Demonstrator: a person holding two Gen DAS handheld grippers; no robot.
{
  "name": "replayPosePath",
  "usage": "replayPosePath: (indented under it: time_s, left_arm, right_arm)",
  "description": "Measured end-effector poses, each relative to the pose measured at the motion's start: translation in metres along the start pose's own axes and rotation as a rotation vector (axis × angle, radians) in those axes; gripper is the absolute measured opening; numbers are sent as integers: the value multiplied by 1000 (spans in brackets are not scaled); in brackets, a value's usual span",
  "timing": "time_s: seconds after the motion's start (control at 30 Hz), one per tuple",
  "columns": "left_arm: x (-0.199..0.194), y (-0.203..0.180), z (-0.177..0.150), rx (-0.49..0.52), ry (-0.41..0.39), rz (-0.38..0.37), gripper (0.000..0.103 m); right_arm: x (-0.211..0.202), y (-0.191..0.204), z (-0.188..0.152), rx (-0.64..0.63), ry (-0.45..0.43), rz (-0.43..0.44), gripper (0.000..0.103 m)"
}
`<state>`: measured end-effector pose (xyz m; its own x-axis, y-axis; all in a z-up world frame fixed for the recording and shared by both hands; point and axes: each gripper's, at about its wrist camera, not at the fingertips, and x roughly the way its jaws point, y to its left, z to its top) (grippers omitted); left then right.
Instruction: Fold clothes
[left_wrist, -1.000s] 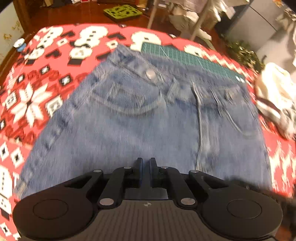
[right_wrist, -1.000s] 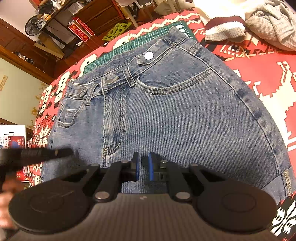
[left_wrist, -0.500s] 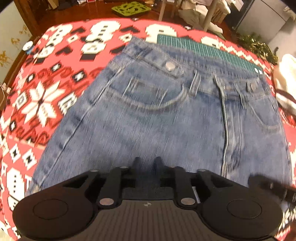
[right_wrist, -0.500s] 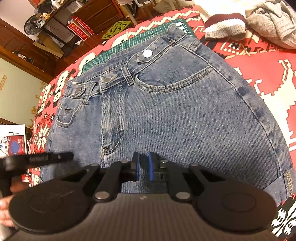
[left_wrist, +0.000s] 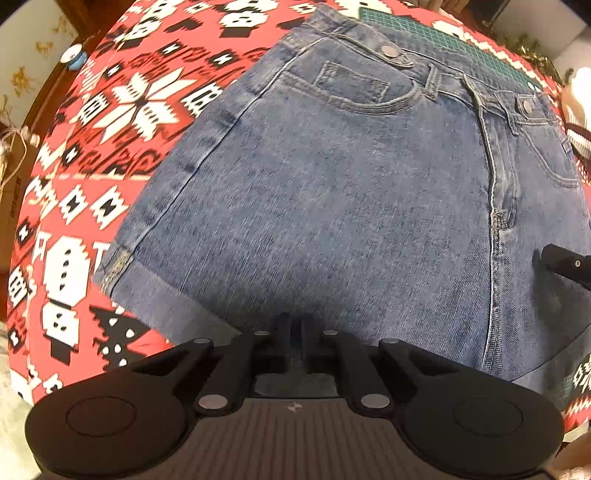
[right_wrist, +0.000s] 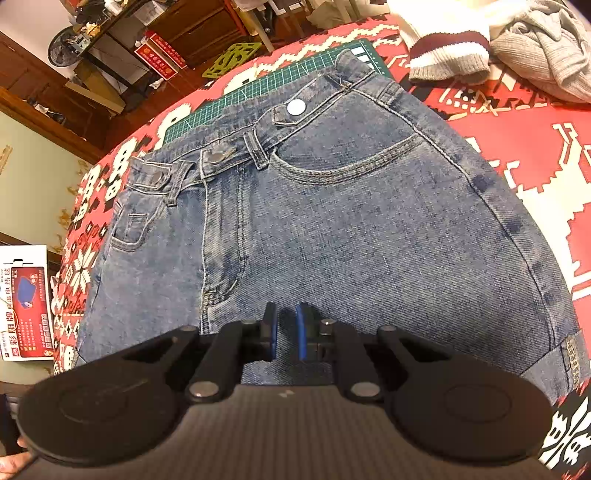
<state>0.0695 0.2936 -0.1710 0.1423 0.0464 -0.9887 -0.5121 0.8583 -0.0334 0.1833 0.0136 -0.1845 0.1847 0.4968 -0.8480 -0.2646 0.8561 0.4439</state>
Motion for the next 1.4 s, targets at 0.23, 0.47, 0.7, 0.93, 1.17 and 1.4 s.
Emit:
replayPosePath:
  time_s: [0.23, 0.47, 0.7, 0.93, 1.17, 1.4]
  left_arm:
    - [-15, -11, -2, 22, -77, -141, 8]
    - [-2, -36, -3, 101, -55, -131, 8]
    - [-2, -36, -18, 166, -2, -44, 18]
    - [-8, -14, -27, 101, -20, -77, 20]
    - [-25, -28, -29, 118, -149, -111, 45]
    - [-13, -49, -16, 128, -204, -42, 68]
  right_arm:
    - [0, 1, 0, -2, -1, 8, 12]
    - [1, 1, 0, 0, 2, 3, 12]
    - [2, 1, 0, -1, 7, 1, 12]
    - [-3, 5, -3, -19, -13, 2, 22]
    - [-14, 9, -5, -37, -71, -57, 48]
    - [-28, 23, -15, -127, -199, -209, 99]
